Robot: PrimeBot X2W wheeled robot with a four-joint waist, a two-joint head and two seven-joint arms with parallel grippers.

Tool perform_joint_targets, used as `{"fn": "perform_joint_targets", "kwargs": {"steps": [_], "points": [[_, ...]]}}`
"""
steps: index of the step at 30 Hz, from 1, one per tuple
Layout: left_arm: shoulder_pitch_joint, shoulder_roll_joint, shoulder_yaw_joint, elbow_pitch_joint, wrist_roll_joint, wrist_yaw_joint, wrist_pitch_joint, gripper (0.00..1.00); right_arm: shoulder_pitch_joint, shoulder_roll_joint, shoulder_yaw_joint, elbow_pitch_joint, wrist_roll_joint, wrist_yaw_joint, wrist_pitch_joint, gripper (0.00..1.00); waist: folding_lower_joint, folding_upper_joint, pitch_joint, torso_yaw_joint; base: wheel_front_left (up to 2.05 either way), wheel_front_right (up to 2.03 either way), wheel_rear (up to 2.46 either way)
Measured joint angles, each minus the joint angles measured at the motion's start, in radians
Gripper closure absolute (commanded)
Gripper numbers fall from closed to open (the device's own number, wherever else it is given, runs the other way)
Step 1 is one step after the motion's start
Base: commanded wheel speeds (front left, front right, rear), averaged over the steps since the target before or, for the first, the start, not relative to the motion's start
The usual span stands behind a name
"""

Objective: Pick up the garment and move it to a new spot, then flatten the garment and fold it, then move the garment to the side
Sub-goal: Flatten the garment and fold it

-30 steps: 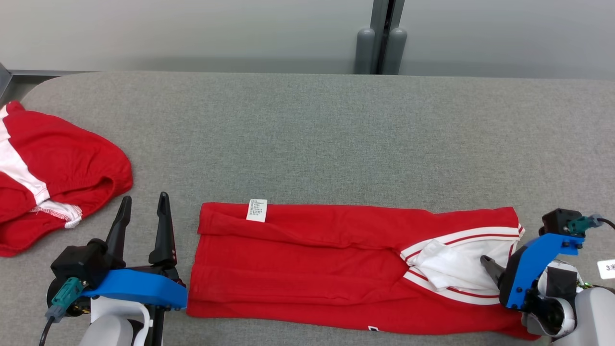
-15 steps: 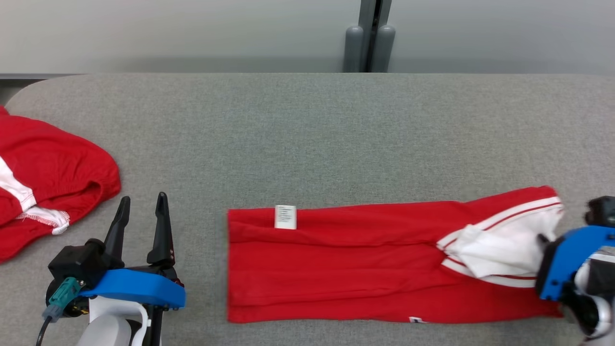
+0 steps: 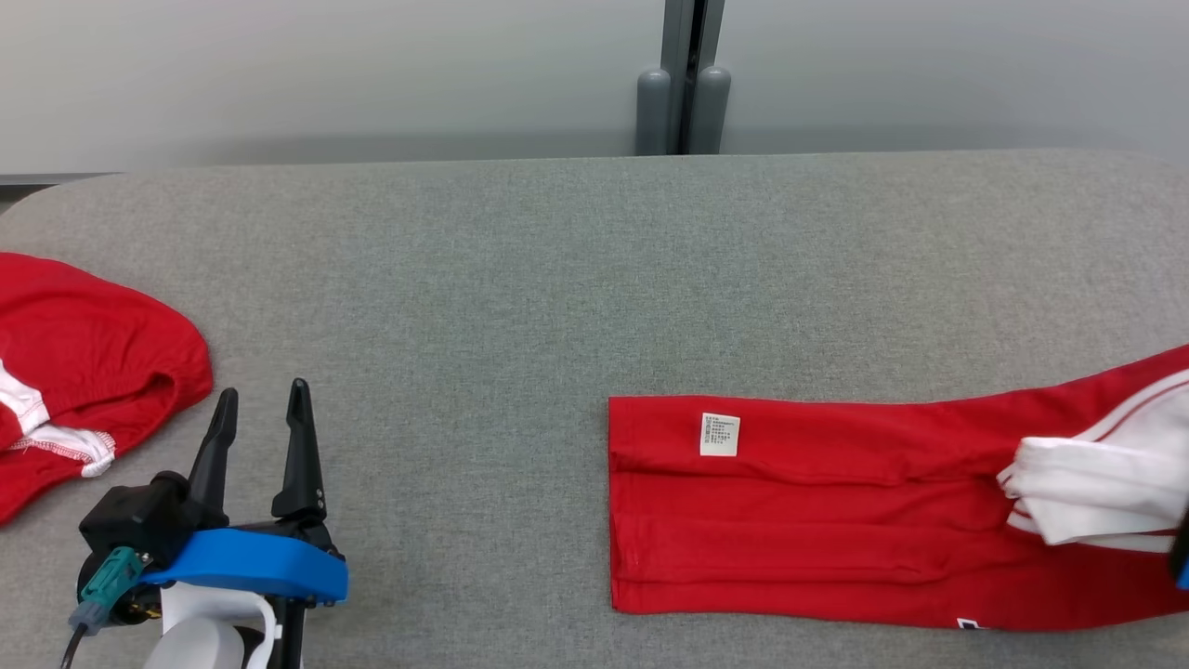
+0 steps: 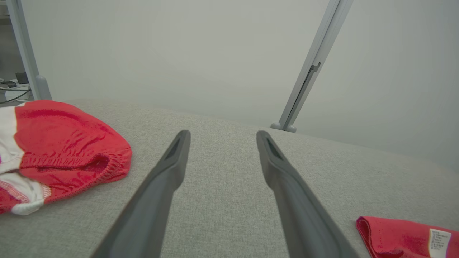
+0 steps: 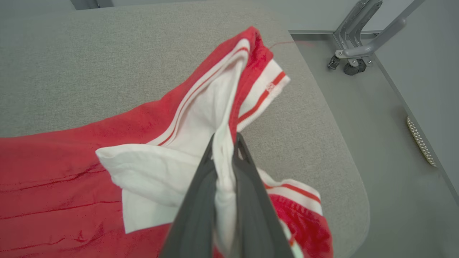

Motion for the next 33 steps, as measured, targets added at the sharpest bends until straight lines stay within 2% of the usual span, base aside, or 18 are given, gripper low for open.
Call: {"fn": "perform_joint_targets", "kwargs": {"steps": [4,9,19,24,33], "points": [[0.006,0.007,0.006,-0.001,-0.006,0.002,-0.003,0.00,0.033,0.022,0.128,-0.056,0.025,0.000,0.031,1.00,0.0000,0.0000,-0.004,0.002,0.00,0.00,0.00],[0.010,0.009,0.003,-0.002,-0.010,0.002,-0.003,0.00,0.042,0.040,0.355,-0.063,0.057,0.000,0.032,1.00,0.0000,-0.0001,-0.006,0.015,0.00,0.00,0.00],[0.004,-0.002,-0.026,0.005,-0.010,-0.004,-0.002,0.00,-0.085,0.049,0.702,0.164,0.121,0.000,-0.013,1.00,0.0000,-0.0002,-0.001,0.051,0.00,0.00,0.00],[-0.002,-0.004,-0.036,0.020,-0.008,-0.012,-0.002,0.00,-0.148,0.053,0.781,0.279,0.125,0.000,-0.048,1.00,0.0000,-0.0002,-0.002,0.078,0.00,0.00,0.00],[-0.008,-0.011,-0.053,0.039,-0.007,-0.014,-0.002,0.00,-0.204,0.065,0.793,0.433,0.130,0.000,-0.101,1.00,0.0000,-0.0002,-0.002,0.105,0.00,0.00,0.00]]}}
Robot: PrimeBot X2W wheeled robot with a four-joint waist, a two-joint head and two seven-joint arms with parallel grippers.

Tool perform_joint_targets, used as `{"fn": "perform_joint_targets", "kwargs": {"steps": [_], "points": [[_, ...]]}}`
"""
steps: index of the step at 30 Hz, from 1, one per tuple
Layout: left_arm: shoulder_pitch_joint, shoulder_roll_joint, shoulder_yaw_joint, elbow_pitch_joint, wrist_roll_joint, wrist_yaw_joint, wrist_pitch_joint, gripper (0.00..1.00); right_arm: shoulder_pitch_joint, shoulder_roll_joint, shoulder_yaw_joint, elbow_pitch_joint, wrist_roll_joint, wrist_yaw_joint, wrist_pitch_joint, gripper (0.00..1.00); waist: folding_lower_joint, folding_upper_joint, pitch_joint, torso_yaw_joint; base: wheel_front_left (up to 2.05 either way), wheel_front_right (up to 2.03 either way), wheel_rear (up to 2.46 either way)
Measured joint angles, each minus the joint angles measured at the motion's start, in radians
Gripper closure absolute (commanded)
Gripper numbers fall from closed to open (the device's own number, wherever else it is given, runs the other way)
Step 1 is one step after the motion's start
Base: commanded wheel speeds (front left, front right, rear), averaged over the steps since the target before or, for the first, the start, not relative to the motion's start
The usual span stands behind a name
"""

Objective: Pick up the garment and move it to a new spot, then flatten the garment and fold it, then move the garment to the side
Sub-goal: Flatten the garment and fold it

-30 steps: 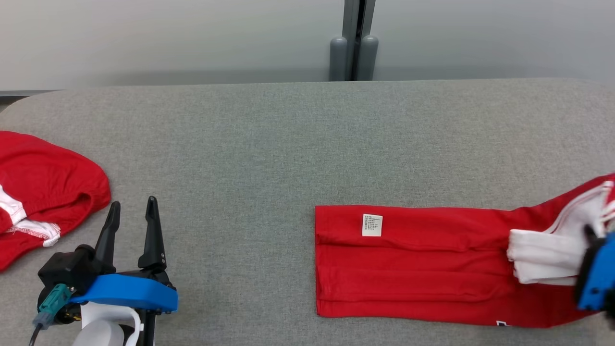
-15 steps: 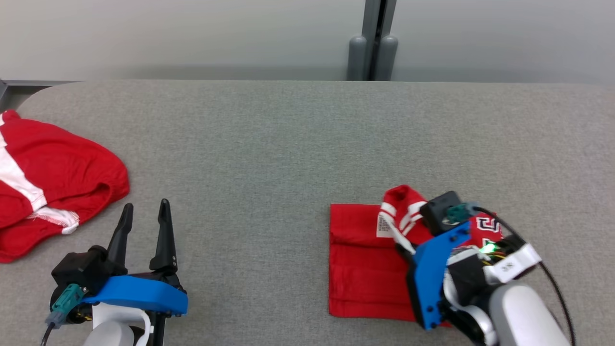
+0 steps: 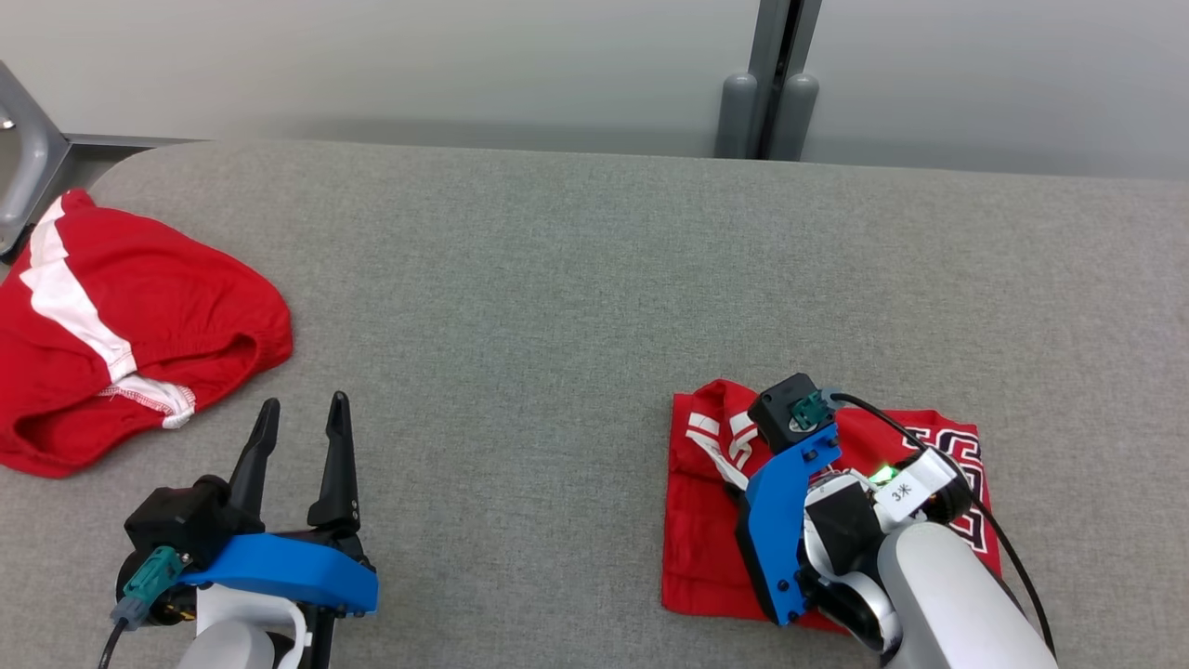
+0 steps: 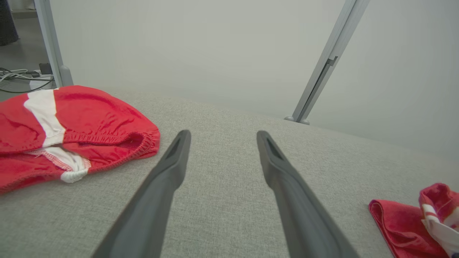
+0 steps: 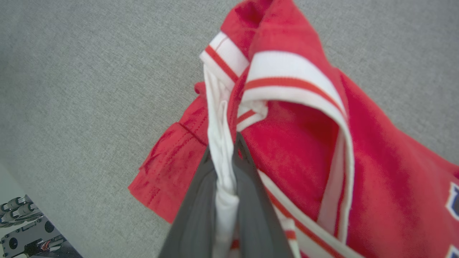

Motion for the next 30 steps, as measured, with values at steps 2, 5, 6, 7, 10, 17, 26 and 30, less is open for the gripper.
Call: {"fn": "perform_joint_targets", "kwargs": {"steps": [2,5,6,7,10,17,26,30], "points": [[-0.001,0.000,-0.001,0.002,-0.002,0.000,0.000,0.00,-0.009,0.000,-0.003,0.026,0.006,0.000,-0.012,0.84,0.0000,0.0000,0.002,0.002,0.00,0.00,0.00],[-0.005,0.000,-0.002,0.006,-0.002,-0.004,0.000,0.00,-0.018,0.001,0.006,0.034,0.066,0.000,-0.046,0.00,0.0000,0.0000,0.005,0.004,0.00,0.00,0.00],[-0.006,0.001,-0.002,0.006,-0.002,-0.004,0.000,0.00,-0.020,0.001,0.014,0.032,0.084,0.000,-0.061,0.00,0.0000,0.0000,0.007,0.003,0.00,0.00,0.00],[-0.007,0.001,-0.002,0.006,-0.002,-0.004,-0.001,0.00,-0.025,0.001,0.021,0.027,0.107,0.000,-0.077,0.00,0.0000,0.0000,0.008,0.002,0.00,0.00,0.00],[-0.009,0.002,0.000,0.006,-0.003,-0.003,-0.001,0.00,-0.052,0.002,0.031,-0.004,0.183,0.000,-0.138,0.00,0.0000,0.0000,0.010,-0.002,0.00,0.00,0.00],[-0.010,0.008,0.007,-0.002,-0.004,0.002,-0.007,0.00,-0.083,0.004,-0.067,-0.123,0.241,0.000,-0.372,0.00,0.0000,0.0000,0.008,-0.020,0.00,0.00,0.00],[0.009,0.019,0.038,-0.033,-0.010,0.015,-0.015,0.00,0.064,0.001,-0.335,-0.253,-0.029,0.000,-0.568,0.00,0.0000,0.0000,0.009,-0.041,0.00,0.00,0.00],[0.025,0.024,0.060,-0.050,-0.010,0.021,-0.019,0.00,0.159,-0.017,-0.403,-0.270,-0.087,0.000,-0.650,0.00,0.0000,0.0000,0.003,-0.054,0.00,0.00,0.00]]}}
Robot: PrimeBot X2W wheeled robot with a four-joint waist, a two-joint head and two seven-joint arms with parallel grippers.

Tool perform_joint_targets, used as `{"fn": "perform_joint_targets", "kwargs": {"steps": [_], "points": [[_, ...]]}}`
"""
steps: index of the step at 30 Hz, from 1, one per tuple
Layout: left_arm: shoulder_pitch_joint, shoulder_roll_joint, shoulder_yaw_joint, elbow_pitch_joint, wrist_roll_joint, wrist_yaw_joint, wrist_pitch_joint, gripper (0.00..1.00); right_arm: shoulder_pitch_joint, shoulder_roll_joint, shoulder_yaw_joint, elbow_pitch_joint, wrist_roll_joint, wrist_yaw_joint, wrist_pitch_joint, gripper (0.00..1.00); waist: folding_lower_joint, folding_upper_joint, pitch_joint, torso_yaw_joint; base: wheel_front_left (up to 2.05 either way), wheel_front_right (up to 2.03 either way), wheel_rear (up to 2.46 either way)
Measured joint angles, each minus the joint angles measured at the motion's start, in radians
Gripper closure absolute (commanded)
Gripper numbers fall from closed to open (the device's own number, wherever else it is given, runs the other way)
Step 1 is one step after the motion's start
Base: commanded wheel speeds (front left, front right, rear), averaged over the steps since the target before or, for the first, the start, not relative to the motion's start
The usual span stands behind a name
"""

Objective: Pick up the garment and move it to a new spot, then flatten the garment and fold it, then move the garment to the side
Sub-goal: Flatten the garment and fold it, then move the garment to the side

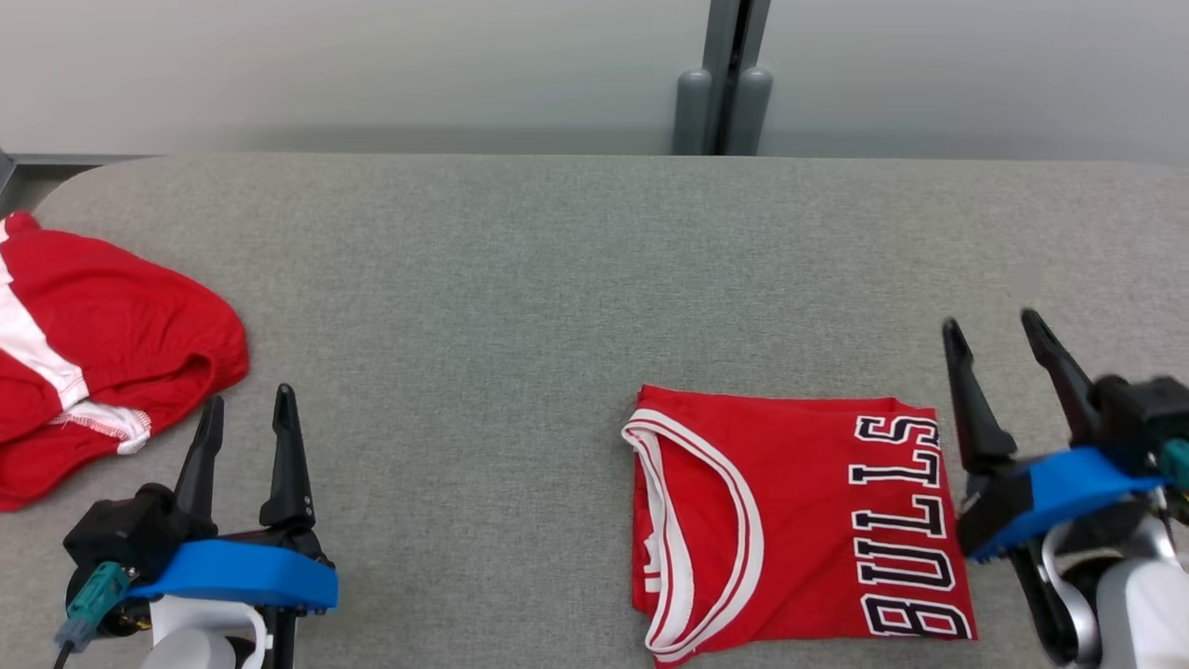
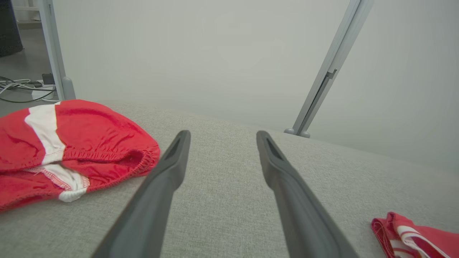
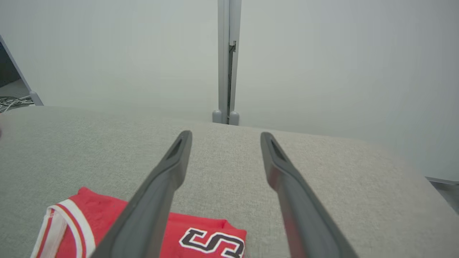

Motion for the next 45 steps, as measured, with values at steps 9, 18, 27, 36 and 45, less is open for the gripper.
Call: {"fn": "perform_joint_targets", "kwargs": {"steps": [9,18,27,36,45], "points": [[0.064,-0.017,0.011,-0.014,0.026,0.007,-0.002,0.00,0.103,-0.034,-0.034,0.041,0.014,0.000,-0.088,0.00,-0.0001,-0.0001,-0.054,-0.038,0.00,0.00,0.00],[0.141,-0.028,0.019,-0.014,0.039,0.007,-0.003,0.00,0.123,-0.029,-0.014,0.099,0.031,0.000,-0.112,0.00,-0.0001,-0.0001,-0.130,-0.082,0.00,0.00,0.00],[0.170,-0.026,0.003,-0.003,0.038,0.007,0.010,0.00,0.137,-0.016,-0.007,0.122,0.040,0.000,-0.125,0.00,0.0000,-0.0002,-0.168,-0.093,0.00,0.00,0.00],[0.170,-0.015,0.002,-0.005,0.034,0.012,0.017,0.00,0.152,-0.002,0.001,0.137,0.051,0.000,-0.129,0.00,0.0000,-0.0002,-0.165,-0.090,0.00,0.00,0.00],[0.170,-0.010,-0.001,-0.021,0.034,0.021,0.019,0.00,0.151,0.000,-0.001,0.142,0.066,0.000,-0.092,0.00,0.0000,-0.0001,-0.149,-0.084,0.00,0.00,0.00]]}}
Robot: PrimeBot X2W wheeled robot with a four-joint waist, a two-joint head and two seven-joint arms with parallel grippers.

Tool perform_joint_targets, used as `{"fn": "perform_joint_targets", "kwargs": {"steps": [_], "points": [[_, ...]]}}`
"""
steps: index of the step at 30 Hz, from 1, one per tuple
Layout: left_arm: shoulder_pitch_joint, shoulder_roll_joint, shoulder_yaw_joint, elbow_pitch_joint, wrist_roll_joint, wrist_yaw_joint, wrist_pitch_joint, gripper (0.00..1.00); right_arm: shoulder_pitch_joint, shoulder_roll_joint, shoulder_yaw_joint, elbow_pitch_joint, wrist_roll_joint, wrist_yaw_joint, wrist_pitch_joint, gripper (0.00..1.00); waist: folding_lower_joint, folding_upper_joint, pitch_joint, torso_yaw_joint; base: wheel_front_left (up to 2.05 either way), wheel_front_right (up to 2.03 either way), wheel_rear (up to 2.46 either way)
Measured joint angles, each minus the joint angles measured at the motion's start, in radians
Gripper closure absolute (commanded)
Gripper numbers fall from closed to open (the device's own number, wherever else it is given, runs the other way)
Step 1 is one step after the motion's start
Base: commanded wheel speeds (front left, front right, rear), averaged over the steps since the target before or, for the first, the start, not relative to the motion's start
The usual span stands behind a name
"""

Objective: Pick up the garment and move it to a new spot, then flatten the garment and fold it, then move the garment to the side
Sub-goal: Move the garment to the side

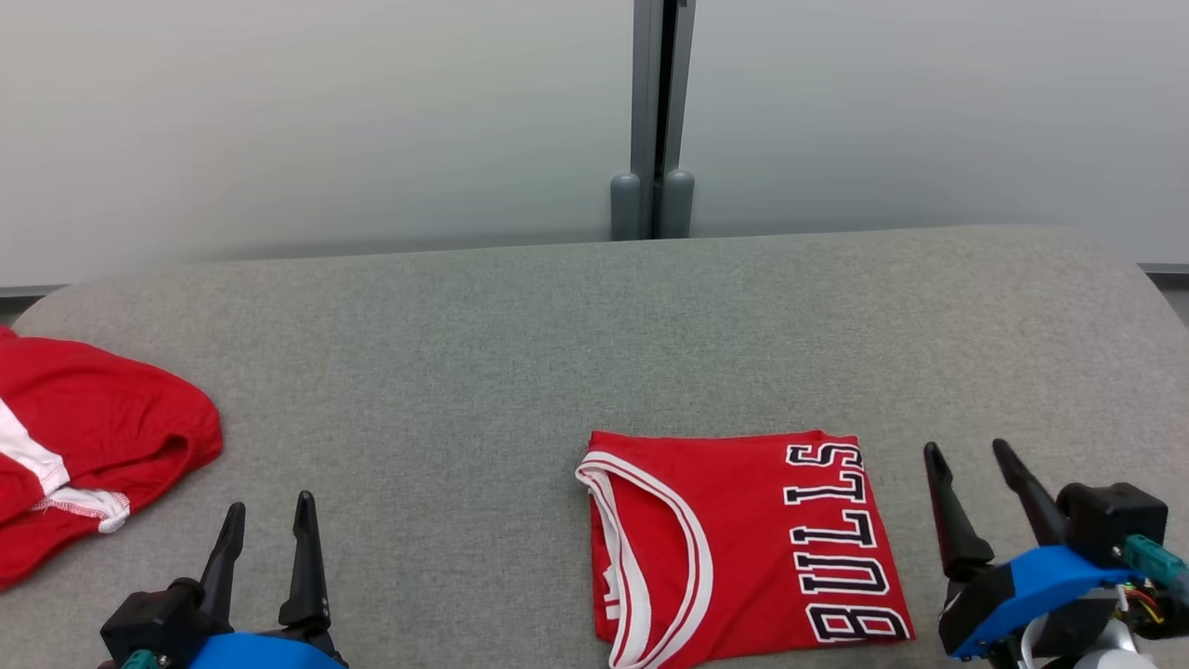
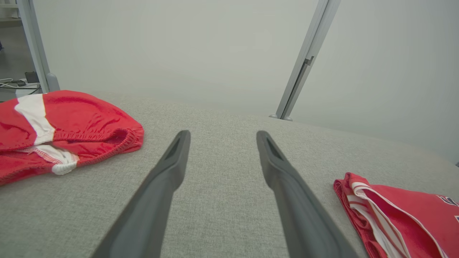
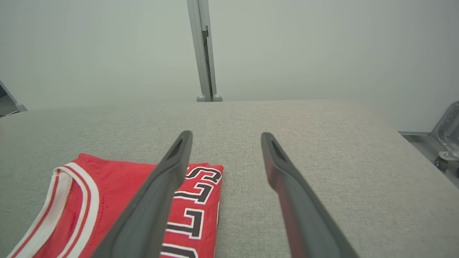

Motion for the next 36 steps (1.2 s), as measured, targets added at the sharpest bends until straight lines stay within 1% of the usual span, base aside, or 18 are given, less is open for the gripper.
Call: {"fn": "perform_joint_targets", "kwargs": {"steps": [2,5,10,13,15,20,23,28,29,30,31,36], "points": [[0.000,0.000,-0.001,-0.004,0.000,0.003,0.000,0.00,-0.005,0.001,0.008,0.000,0.035,0.000,0.057,0.00,0.0000,0.0000,0.007,0.003,0.00,0.00,0.00],[-0.001,-0.001,-0.002,-0.010,0.000,0.005,0.000,0.00,-0.020,0.003,0.017,0.017,0.071,0.000,0.210,0.00,0.0001,0.0000,0.016,0.009,0.00,0.00,0.00],[-0.003,-0.004,-0.007,-0.016,0.002,0.006,-0.002,0.00,-0.052,0.009,-0.015,0.037,0.060,0.000,0.427,0.00,0.0000,0.0001,0.025,0.026,0.00,0.00,0.00],[-0.007,-0.005,-0.013,-0.015,0.008,0.005,-0.005,0.00,-0.063,0.015,-0.050,0.067,0.032,0.000,0.528,0.00,0.0002,0.0001,0.031,0.041,0.00,0.00,0.00],[-0.012,-0.007,-0.016,-0.016,0.009,0.004,-0.006,0.00,-0.079,0.015,-0.053,0.096,0.046,0.000,0.579,0.00,0.0000,0.0000,0.037,0.050,0.00,0.00,0.00],[-0.033,-0.010,-0.022,-0.021,0.012,0.003,-0.010,0.00,-0.137,0.019,-0.057,0.171,0.051,0.000,0.622,0.00,0.0002,0.0001,0.072,0.071,0.00,0.00,0.00],[-0.045,-0.015,-0.027,-0.020,0.019,-0.002,-0.011,0.00,-0.166,0.019,-0.065,0.227,0.026,0.000,0.648,0.00,0.0001,0.0001,0.090,0.089,0.00,0.00,0.00],[-0.062,-0.020,-0.033,-0.011,0.022,-0.008,-0.014,0.00,-0.211,0.013,-0.056,0.298,0.017,0.000,0.688,0.00,0.0001,0.0000,0.118,0.116,0.00,0.00,0.00],[-0.065,-0.021,-0.035,-0.011,0.022,-0.010,-0.015,0.00,-0.218,0.008,-0.049,0.305,0.015,-0.001,0.700,0.33,0.0000,0.0000,0.121,0.120,0.00,0.00,0.00],[-0.065,-0.021,-0.035,-0.010,0.024,-0.010,-0.015,0.00,-0.224,0.002,-0.044,0.309,0.015,-0.001,0.707,0.71,-0.0001,-0.0001,0.125,0.123,0.00,0.00,0.00],[-0.065,-0.022,-0.034,-0.009,0.026,-0.010,-0.016,0.00,-0.226,-0.008,-0.026,0.309,0.011,-0.001,0.710,1.00,-0.0002,-0.0001,0.129,0.126,0.00,0.00,0.00],[-0.069,-0.024,-0.030,-0.011,0.028,-0.011,-0.019,0.00,-0.253,-0.080,0.058,0.292,0.002,0.002,0.707,1.00,0.0000,0.0000,0.152,0.120,0.00,0.00,0.00]]}}
